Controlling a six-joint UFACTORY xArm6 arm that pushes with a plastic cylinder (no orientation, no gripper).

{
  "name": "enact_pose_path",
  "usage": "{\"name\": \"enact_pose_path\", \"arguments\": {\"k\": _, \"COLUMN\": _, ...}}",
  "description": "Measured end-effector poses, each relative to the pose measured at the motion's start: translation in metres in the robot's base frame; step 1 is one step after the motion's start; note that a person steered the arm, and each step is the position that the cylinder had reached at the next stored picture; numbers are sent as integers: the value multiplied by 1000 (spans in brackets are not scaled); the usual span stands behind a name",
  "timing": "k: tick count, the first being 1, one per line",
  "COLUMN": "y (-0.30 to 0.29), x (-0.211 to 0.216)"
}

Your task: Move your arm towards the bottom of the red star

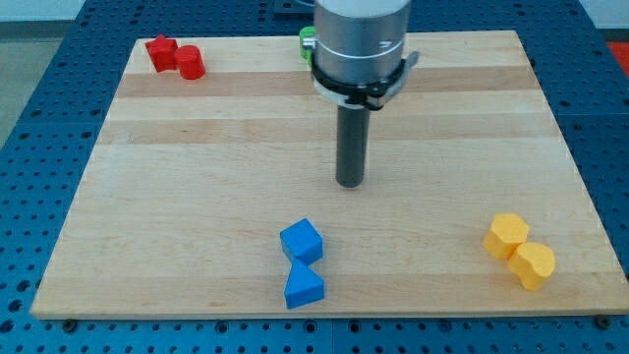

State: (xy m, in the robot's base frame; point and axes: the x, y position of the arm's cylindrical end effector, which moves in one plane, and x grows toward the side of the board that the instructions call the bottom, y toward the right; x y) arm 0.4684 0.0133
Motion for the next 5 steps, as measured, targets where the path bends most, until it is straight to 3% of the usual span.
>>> {"name": "enact_pose_path", "arguments": {"k": 3, "y": -169, "x": -38}}
{"name": "enact_pose_path", "arguments": {"k": 5, "y": -260, "x": -127}}
